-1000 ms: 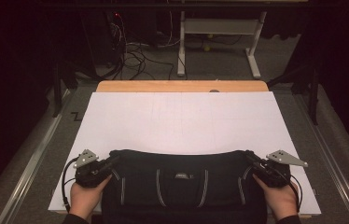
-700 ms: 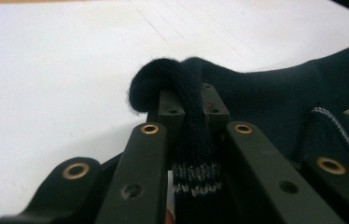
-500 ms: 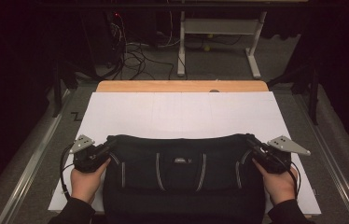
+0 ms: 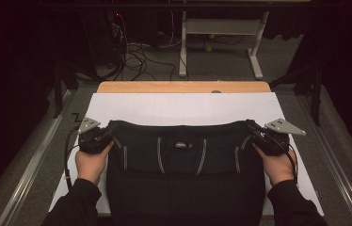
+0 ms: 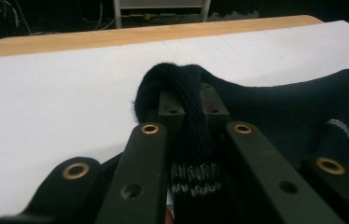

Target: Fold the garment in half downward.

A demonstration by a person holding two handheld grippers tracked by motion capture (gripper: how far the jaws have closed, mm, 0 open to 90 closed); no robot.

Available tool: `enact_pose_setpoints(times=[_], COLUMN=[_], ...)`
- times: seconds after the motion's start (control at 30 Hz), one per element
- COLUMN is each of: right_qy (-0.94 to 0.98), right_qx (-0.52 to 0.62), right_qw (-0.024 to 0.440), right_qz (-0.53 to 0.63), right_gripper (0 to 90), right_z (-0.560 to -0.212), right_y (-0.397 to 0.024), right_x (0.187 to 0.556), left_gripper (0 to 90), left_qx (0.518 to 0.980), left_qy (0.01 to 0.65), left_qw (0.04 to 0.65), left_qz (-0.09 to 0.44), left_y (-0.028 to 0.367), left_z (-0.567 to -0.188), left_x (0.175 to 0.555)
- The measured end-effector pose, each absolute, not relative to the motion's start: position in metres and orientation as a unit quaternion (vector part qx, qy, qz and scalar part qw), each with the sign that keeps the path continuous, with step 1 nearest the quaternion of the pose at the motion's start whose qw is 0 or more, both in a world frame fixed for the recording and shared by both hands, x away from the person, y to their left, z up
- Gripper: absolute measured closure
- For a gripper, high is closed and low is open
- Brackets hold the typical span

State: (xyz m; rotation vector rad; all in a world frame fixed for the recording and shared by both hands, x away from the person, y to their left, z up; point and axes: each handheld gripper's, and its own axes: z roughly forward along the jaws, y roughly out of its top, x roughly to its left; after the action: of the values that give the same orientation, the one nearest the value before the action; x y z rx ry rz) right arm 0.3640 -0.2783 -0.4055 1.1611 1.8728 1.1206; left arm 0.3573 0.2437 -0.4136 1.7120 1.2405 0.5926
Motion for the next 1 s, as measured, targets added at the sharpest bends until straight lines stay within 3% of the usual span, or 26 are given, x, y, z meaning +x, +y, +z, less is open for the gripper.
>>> enact_pose_setpoints(times=[0.47, 0.63, 0.7, 0.77, 0.83, 1.0], right_qy=[0.702, 0.694, 0.698, 0.698, 0.694, 0.697], right_qx=[0.46, 0.461, 0.467, 0.483, 0.495, 0.5], right_qw=[0.346, 0.359, 0.351, 0.346, 0.342, 0.322], right_qz=[0.419, 0.422, 0.415, 0.4, 0.394, 0.402], right_gripper=[81.9, 81.3, 71.2, 45.4, 36.0, 29.1], right_z=[-0.396, -0.386, -0.386, -0.39, -0.393, -0.4], right_y=[-0.28, -0.279, -0.277, -0.276, -0.277, -0.281], right_x=[0.408, 0.418, 0.423, 0.429, 0.431, 0.426], left_gripper=[78.8, 78.1, 67.4, 41.4, 24.8, 21.1], left_qx=[0.7, 0.687, 0.691, 0.688, 0.678, 0.688], left_qy=[0.505, 0.52, 0.542, 0.574, 0.589, 0.576], left_qw=[0.423, 0.433, 0.425, 0.398, 0.393, 0.396], left_qz=[0.276, 0.266, 0.222, 0.197, 0.195, 0.193], left_y=[0.234, 0.236, 0.238, 0.243, 0.248, 0.249], left_z=[-0.393, -0.39, -0.397, -0.404, -0.409, -0.417], left_x=[0.405, 0.415, 0.424, 0.431, 0.43, 0.42])
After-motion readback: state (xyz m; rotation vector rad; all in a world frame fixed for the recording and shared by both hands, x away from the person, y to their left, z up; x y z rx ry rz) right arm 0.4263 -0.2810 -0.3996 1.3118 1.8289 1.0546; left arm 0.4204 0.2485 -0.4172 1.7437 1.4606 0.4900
